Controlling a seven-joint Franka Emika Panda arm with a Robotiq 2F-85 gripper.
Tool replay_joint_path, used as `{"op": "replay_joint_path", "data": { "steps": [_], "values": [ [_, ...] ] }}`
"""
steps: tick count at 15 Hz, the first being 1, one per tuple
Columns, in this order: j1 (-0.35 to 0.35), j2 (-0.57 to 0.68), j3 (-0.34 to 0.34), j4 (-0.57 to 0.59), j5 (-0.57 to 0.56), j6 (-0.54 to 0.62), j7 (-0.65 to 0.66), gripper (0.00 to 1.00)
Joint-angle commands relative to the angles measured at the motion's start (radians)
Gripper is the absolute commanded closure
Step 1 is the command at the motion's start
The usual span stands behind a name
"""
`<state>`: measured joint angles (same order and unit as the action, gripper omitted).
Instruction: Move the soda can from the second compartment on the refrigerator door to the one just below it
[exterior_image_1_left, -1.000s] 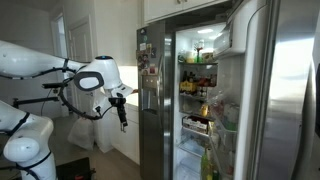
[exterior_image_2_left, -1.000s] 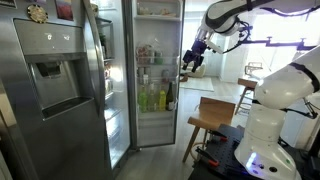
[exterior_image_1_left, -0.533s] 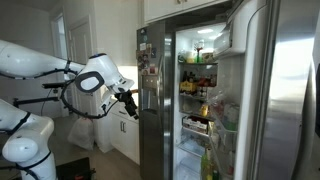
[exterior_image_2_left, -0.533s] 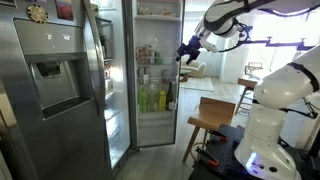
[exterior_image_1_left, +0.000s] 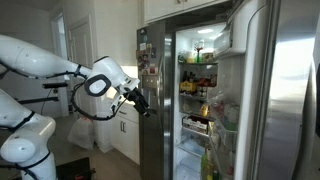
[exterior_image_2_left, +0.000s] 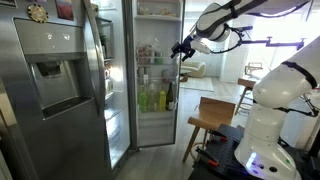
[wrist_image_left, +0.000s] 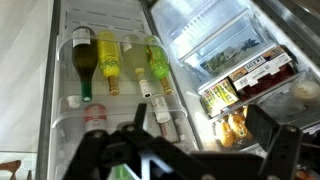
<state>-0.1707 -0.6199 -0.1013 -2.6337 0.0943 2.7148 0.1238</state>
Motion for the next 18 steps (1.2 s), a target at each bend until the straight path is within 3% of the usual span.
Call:
{"op": "replay_joint_path", "data": {
  "steps": [1, 7, 18],
  "values": [
    [-0.062, 0.112, 0.041, 0.087, -0.024, 0.066, 0.076, 0.0],
    [-0.133, 0.269, 0.08, 0.244, -0.068, 0.095, 0.178, 0.0],
    [-0.205, 0.558, 0.131, 0.614, -0.285, 0.046, 0.44, 0.0]
  ]
}}
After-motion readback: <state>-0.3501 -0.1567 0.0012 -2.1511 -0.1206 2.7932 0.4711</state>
